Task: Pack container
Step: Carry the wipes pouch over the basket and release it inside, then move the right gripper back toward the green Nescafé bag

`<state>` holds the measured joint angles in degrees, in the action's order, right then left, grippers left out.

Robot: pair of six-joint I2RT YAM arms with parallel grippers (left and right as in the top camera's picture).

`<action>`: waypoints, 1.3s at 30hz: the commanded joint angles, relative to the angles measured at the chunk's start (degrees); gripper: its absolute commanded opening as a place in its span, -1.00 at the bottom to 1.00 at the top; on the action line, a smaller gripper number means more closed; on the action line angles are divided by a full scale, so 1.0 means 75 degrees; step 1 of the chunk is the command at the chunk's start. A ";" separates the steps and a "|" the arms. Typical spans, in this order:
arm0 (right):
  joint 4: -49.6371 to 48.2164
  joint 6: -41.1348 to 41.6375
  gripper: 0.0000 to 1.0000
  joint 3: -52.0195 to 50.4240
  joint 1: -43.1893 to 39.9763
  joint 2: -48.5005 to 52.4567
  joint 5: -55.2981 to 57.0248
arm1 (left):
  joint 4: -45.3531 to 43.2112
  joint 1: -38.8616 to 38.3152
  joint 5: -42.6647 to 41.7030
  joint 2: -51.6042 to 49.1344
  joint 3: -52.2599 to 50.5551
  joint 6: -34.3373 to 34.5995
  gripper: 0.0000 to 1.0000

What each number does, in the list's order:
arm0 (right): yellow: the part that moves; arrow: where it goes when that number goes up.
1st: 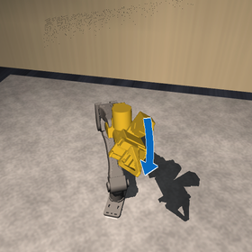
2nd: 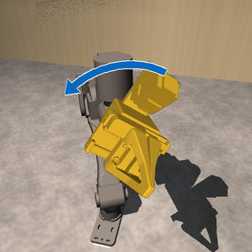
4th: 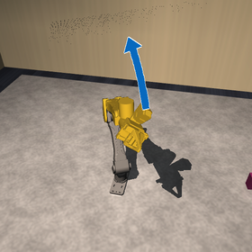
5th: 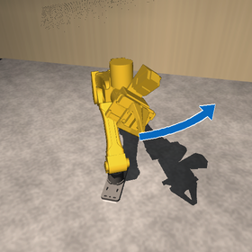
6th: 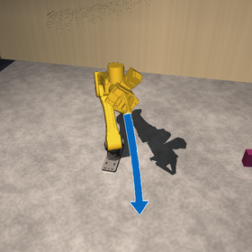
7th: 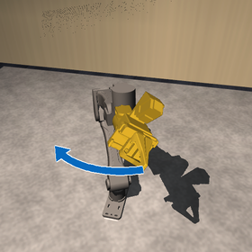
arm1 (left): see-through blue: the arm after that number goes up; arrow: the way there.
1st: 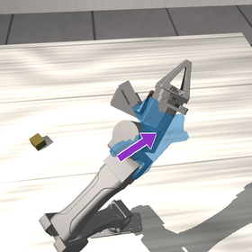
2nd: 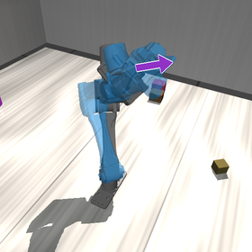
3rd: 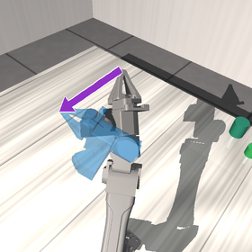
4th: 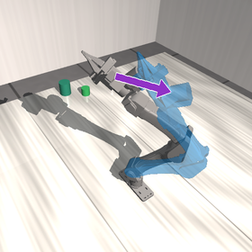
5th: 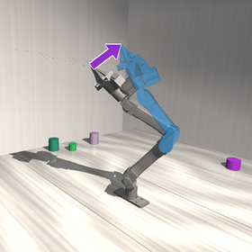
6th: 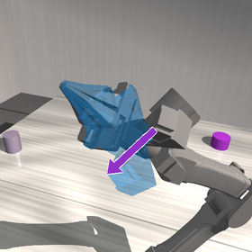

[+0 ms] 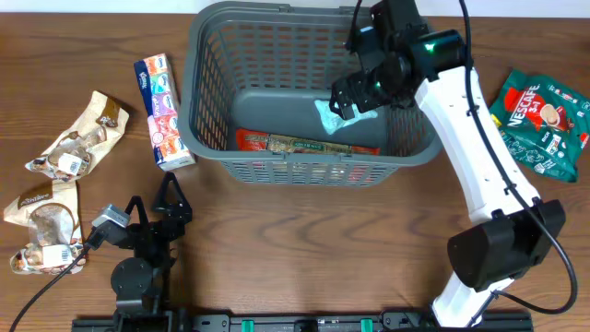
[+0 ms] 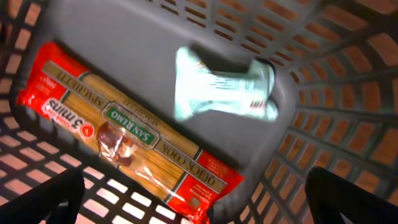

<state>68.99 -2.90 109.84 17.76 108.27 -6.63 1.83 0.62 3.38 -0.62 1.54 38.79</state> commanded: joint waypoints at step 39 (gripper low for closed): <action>0.0157 0.2938 0.98 -0.2521 -0.6942 -0.2119 0.1737 | 0.0259 -0.0020 0.0093 0.0052 -0.0175 -0.0044 0.97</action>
<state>71.55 18.06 94.70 -32.25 92.38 7.55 1.85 0.62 3.38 -0.62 1.54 38.79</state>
